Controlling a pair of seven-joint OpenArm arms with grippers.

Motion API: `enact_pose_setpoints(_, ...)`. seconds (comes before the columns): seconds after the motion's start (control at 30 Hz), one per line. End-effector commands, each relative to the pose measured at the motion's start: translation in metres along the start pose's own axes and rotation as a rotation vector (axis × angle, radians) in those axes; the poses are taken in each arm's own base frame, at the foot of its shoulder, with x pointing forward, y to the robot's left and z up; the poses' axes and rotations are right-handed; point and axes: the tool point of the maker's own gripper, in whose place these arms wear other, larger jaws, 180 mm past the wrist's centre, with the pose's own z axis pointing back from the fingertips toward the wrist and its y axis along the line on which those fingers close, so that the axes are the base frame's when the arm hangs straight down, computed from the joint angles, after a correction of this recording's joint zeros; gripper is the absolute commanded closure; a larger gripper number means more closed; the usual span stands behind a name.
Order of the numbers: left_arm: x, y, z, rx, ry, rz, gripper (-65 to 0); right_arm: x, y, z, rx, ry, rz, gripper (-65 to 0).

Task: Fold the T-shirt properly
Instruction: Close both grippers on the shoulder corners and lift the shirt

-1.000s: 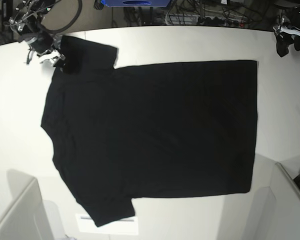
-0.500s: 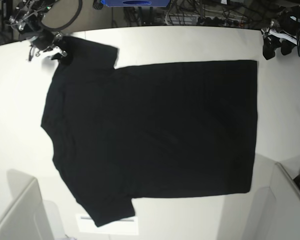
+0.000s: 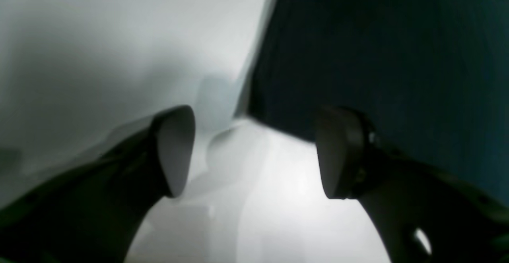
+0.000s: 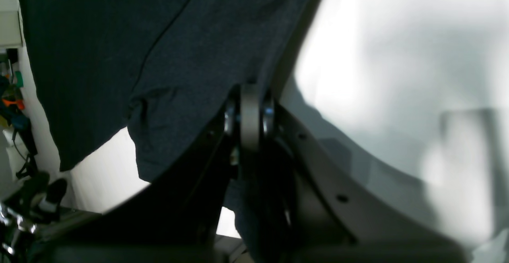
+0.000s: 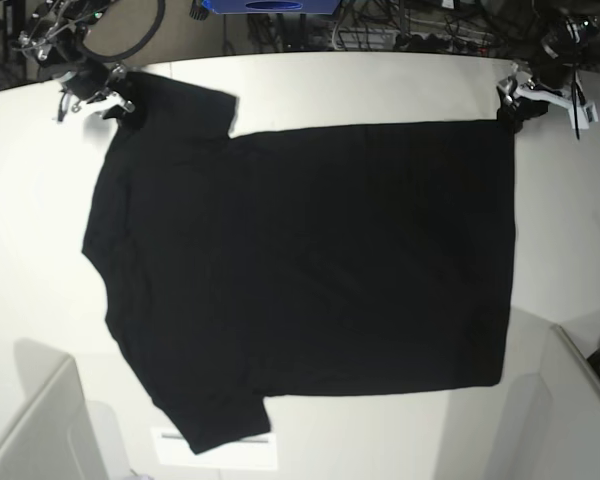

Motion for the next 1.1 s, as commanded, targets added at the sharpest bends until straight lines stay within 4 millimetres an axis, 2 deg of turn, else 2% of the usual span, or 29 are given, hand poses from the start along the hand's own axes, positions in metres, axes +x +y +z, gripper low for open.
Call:
enact_pose_setpoints(0.0,0.009,0.001,0.001,-0.003,-0.023,-0.005,-45.4,-0.004,-0.007,0.003,-0.033,0.025,0.003,0.0)
enact_pose_setpoints(0.17,-0.002,-0.008,-0.014,-0.034,0.014,0.016,-45.4,-0.004,-0.009,0.004,-0.038,0.022,0.0,0.0)
enact_pose_setpoints(0.27,-0.003,-0.023,-0.024,-0.073,0.028,0.002,-45.3,-0.004,-0.009,0.004,-0.038,0.022,0.0,0.0)
enact_pose_setpoints(0.37,-0.011,-0.033,-0.031,-0.089,0.055,0.007,-37.2,-0.004,-0.009,0.004,-0.038,0.022,0.0,0.0)
enact_pose_setpoints(0.43,-0.012,-0.03,-0.032,-0.06,0.061,0.048,-29.3,-0.004,-0.009,0.005,-0.038,0.021,0.001,0.0)
enact_pose_setpoints(0.5,-0.012,-0.026,-0.032,-0.043,0.058,0.07,-24.2,-0.003,-0.009,0.005,-0.039,0.021,0.003,0.0)
enact_pose_setpoints(0.73,-0.01,-0.024,-0.03,-0.038,0.055,0.067,-21.6,-0.003,-0.009,0.005,-0.039,0.021,0.003,0.0)
enact_pose_setpoints(0.77,-0.01,-0.024,-0.03,-0.038,0.055,0.067,-18.1,-0.003,-0.009,0.005,-0.039,0.021,0.003,0.0)
enact_pose_setpoints(0.83,-0.009,-0.024,-0.031,-0.039,0.053,0.066,-4.3,-0.004,-0.009,0.005,-0.04,0.022,0.002,0.0)
enact_pose_setpoints(0.87,-0.009,-0.024,-0.031,-0.038,0.054,0.065,0.0,-0.005,-0.01,0.006,-0.044,0.022,0.003,0.0)
enact_pose_setpoints(1.07,-0.007,-0.025,-0.02,-0.032,0.049,0.025,0.0,-0.01,-0.013,0.019,-0.069,0.022,0.033,0.0)
